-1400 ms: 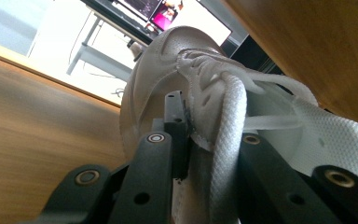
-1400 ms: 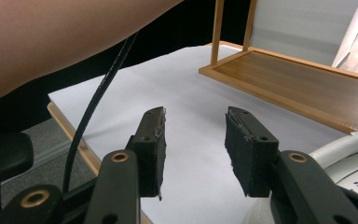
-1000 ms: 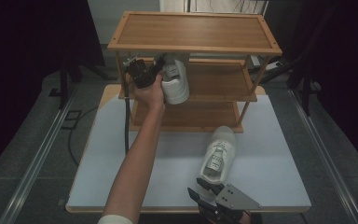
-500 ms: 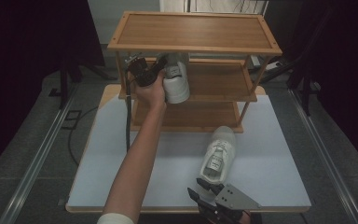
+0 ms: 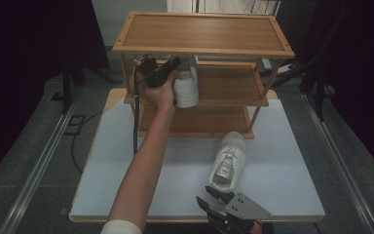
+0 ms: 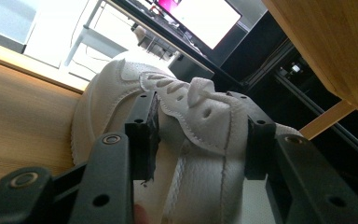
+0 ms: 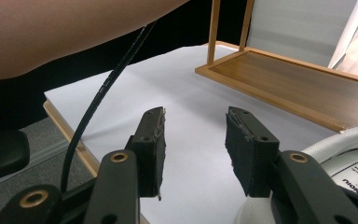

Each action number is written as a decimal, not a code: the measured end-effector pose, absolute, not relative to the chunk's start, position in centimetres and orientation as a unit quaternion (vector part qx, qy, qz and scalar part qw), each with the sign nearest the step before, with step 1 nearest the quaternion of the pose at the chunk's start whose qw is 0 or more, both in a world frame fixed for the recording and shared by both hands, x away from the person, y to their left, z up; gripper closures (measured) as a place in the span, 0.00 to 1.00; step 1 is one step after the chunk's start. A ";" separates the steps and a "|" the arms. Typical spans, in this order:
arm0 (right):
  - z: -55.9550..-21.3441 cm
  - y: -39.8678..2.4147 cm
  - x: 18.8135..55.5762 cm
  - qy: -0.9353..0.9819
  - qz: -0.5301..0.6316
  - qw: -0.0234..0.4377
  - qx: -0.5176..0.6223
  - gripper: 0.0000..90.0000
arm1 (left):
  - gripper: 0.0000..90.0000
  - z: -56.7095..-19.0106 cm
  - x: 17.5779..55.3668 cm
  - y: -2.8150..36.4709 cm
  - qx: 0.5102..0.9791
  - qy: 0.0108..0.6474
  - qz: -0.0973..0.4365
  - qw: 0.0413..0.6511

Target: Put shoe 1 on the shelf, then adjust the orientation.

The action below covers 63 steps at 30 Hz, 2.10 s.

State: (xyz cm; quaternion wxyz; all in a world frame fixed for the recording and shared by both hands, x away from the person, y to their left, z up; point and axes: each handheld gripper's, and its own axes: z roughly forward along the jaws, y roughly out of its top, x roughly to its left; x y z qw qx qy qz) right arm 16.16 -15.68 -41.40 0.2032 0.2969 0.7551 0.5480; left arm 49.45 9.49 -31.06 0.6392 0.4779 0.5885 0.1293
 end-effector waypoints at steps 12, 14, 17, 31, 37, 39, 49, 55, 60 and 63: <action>-41.5 -15.5 16.1 0.758 0.546 0.200 0.296 0.63 | 0.53 -31.0 49.0 10.1 0.464 0.570 0.088 0.672; -41.6 -15.4 16.1 0.759 0.545 0.200 0.294 0.63 | 0.53 -31.2 48.9 10.3 0.462 0.572 0.084 0.673; -41.7 -15.2 16.0 0.762 0.543 0.199 0.291 0.63 | 0.53 -31.3 48.5 10.5 0.464 0.570 0.086 0.673; -42.0 -14.8 16.0 0.767 0.538 0.196 0.290 0.63 | 0.49 -32.1 44.5 12.3 0.469 0.548 0.066 0.689; -42.0 -14.9 16.1 0.765 0.539 0.196 0.292 0.64 | 0.47 -32.3 42.9 13.0 0.481 0.537 0.063 0.690; -42.0 -14.8 16.1 0.766 0.538 0.197 0.291 0.65 | 0.47 -32.5 42.1 13.4 0.485 0.533 0.069 0.690; -42.6 -15.0 16.7 0.776 0.516 0.205 0.301 0.97 | 0.44 -33.9 38.7 14.8 0.502 0.510 0.059 0.696; -42.9 -14.8 16.7 0.785 0.487 0.243 0.295 0.99 | 0.42 -34.3 37.1 15.5 0.512 0.500 0.062 0.696; -43.8 -14.4 16.9 0.790 0.447 0.295 0.298 0.99 | 0.41 -35.0 35.3 16.1 0.514 0.493 0.063 0.699; -44.4 -14.6 17.2 0.795 0.420 0.317 0.302 0.99 | 0.41 -35.8 33.8 16.6 0.510 0.489 0.056 0.706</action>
